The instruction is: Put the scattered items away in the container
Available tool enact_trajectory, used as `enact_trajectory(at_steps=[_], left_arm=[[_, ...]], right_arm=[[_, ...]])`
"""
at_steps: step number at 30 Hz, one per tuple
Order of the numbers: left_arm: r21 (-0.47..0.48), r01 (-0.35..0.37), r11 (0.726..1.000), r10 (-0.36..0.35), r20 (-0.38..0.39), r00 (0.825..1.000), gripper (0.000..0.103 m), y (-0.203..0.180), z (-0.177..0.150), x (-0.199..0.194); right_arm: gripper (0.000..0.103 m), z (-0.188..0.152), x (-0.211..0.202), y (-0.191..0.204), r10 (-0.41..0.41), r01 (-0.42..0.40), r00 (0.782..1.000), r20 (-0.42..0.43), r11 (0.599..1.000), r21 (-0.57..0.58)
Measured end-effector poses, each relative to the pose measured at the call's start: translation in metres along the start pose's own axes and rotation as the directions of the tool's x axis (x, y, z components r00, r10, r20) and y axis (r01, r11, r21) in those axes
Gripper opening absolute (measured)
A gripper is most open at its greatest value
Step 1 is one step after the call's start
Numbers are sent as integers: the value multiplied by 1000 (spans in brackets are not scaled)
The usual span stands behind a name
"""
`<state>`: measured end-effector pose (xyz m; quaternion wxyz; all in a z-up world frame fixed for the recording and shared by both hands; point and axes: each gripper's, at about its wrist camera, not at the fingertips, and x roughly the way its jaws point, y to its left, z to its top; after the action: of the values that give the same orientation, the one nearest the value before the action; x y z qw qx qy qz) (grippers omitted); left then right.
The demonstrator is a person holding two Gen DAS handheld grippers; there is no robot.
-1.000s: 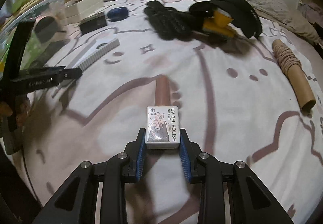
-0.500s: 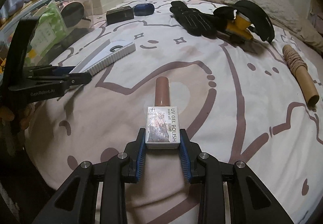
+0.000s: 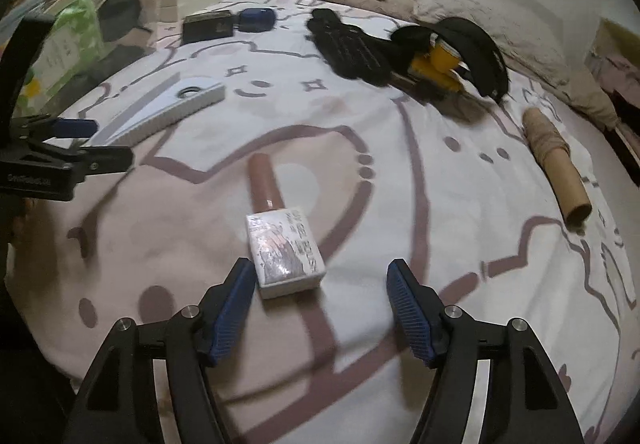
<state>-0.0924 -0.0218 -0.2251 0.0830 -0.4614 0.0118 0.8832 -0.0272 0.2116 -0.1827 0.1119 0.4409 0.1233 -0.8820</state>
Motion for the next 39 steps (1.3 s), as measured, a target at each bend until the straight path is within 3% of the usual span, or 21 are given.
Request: enact_trajectory(at_steps=[7, 12, 16, 19, 25, 29, 31, 39], left_arm=[[0, 1, 1000, -1, -13, 1000, 101, 2, 29, 10], [-7, 19, 1000, -20, -54, 998, 101, -2, 54, 30], [14, 10, 1000, -9, -84, 996, 101, -10, 72, 47], [9, 3, 1000, -2, -119, 993, 101, -12, 81, 60], [1, -43, 999, 43, -153, 987, 101, -13, 92, 78], [-28, -56, 998, 50, -167, 985, 101, -11, 97, 82], [-20, -61, 998, 57, -166, 985, 94, -12, 99, 83], [2, -40, 999, 40, -142, 989, 91, -12, 98, 78]], right_arm=[[69, 0, 8, -36, -33, 36, 999, -24, 994, 108], [70, -1, 14, -60, -14, 20, 999, -32, 979, 203], [82, -3, 16, -64, -19, 26, 999, -34, 975, 222], [82, -4, 16, -68, -1, 8, 1000, -28, 970, 244], [82, -5, 13, -67, 5, 0, 1000, -16, 970, 243], [82, -5, 5, -61, 83, -82, 997, 9, 964, 252], [82, -4, 3, -55, 107, -108, 994, 18, 962, 250], [82, 7, 7, -31, 140, -141, 990, 23, 958, 249]])
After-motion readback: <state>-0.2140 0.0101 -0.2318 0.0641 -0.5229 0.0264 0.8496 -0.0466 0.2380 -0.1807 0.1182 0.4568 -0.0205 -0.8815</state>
